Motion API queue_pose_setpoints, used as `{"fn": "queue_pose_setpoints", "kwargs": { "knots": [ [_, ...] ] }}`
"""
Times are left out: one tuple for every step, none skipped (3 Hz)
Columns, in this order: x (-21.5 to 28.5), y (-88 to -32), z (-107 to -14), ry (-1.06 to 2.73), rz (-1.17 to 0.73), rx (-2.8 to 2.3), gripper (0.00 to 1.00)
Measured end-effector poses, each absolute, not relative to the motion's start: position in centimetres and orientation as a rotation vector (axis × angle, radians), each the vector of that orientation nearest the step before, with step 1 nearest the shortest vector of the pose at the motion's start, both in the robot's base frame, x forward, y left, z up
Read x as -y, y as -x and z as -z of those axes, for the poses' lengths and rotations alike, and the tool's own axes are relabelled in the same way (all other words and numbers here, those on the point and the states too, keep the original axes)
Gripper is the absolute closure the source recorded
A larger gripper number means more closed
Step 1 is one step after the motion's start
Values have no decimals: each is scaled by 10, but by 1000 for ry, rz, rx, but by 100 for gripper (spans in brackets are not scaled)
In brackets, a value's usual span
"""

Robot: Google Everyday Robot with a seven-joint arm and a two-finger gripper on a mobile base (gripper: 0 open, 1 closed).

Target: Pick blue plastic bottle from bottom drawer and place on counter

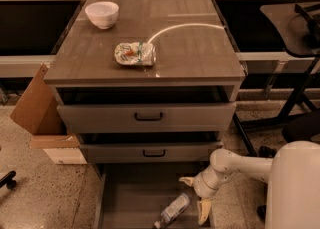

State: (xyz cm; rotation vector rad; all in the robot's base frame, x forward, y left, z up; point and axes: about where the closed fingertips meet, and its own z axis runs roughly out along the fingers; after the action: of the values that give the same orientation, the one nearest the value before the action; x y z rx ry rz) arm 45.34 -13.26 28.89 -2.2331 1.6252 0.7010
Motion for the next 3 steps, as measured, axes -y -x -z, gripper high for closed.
{"fn": "queue_pose_setpoints", "kwargs": {
  "knots": [
    [131,-454,-284,2248,-690,-1606,0],
    [127,-457,-272,2284,-661,-1556,0],
    [120,-465,-248,2356,-624,-1474,0]
  ]
}}
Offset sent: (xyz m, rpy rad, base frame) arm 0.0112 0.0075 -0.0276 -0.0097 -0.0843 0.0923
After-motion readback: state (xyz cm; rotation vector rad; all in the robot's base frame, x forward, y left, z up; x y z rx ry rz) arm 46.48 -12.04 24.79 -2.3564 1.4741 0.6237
